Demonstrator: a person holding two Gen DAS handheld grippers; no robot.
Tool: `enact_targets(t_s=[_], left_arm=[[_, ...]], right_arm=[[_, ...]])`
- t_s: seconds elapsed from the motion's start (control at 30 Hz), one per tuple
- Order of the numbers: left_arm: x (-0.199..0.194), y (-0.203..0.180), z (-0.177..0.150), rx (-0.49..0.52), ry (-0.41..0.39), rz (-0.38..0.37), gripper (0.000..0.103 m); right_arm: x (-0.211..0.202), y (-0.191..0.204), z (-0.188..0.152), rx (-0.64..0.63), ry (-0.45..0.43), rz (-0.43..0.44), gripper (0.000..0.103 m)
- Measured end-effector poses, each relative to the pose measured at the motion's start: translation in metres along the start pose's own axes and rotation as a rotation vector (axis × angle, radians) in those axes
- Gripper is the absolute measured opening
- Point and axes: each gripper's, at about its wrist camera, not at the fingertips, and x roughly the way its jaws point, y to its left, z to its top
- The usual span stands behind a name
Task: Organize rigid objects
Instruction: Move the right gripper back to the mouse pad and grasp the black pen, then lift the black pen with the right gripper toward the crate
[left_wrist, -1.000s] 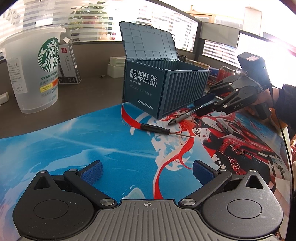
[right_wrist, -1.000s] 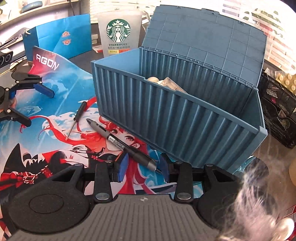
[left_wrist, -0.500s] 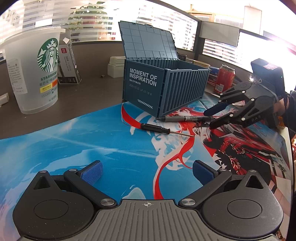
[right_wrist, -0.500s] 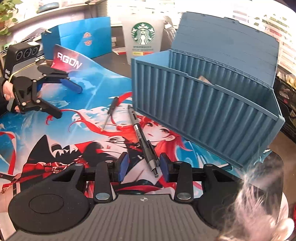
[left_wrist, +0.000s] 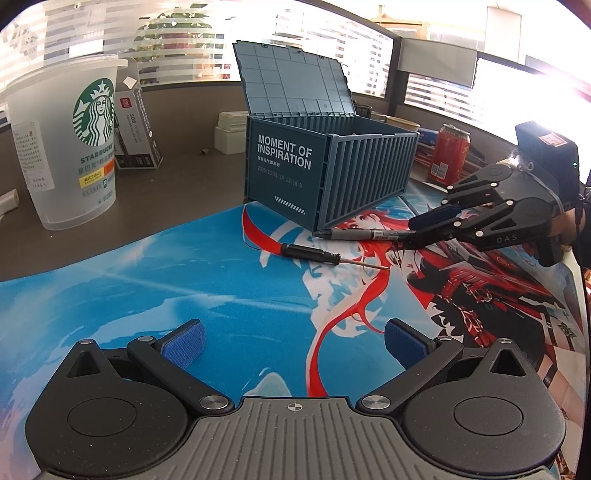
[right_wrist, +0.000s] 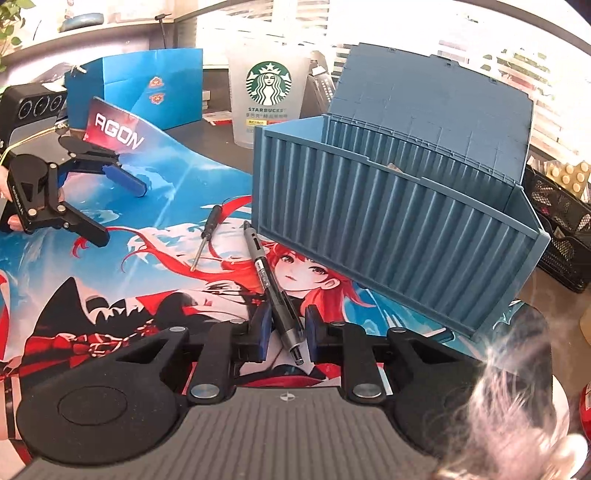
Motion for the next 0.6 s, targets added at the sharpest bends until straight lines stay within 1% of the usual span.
enact_targets(t_s=[0.07, 0.13, 0.27, 0.37, 0.4, 0.5, 0.6], left_arm=[[0.0, 0.0, 0.0, -0.001, 0.0, 0.0, 0.103], [0.0, 0.0, 0.0, 0.0, 0.0, 0.0, 0.103], [0.0, 0.0, 0.0, 0.002, 0.001, 0.002, 0.103], [0.0, 0.0, 0.0, 0.002, 0.001, 0.002, 0.103], [0.0, 0.0, 0.0, 0.002, 0.001, 0.001, 0.103], [0.0, 0.0, 0.0, 0.001, 0.001, 0.001, 0.103], [0.0, 0.0, 0.0, 0.003, 0.001, 0.003, 0.103]], right_arm=[[-0.002, 0.005, 0.0, -0.008, -0.001, 0.002, 0.016], [-0.004, 0.007, 0.002, 0.021, -0.008, 0.011, 0.016], [-0.012, 0.003, 0.0, 0.13, -0.042, 0.03, 0.015], [-0.02, -0.002, -0.006, 0.245, -0.075, 0.061, 0.015], [-0.023, -0.004, -0.009, 0.289, -0.091, 0.067, 0.015], [-0.031, -0.017, -0.014, 0.476, -0.123, 0.123, 0.014], [-0.032, -0.036, -0.026, 0.713, -0.134, 0.184, 0.014]])
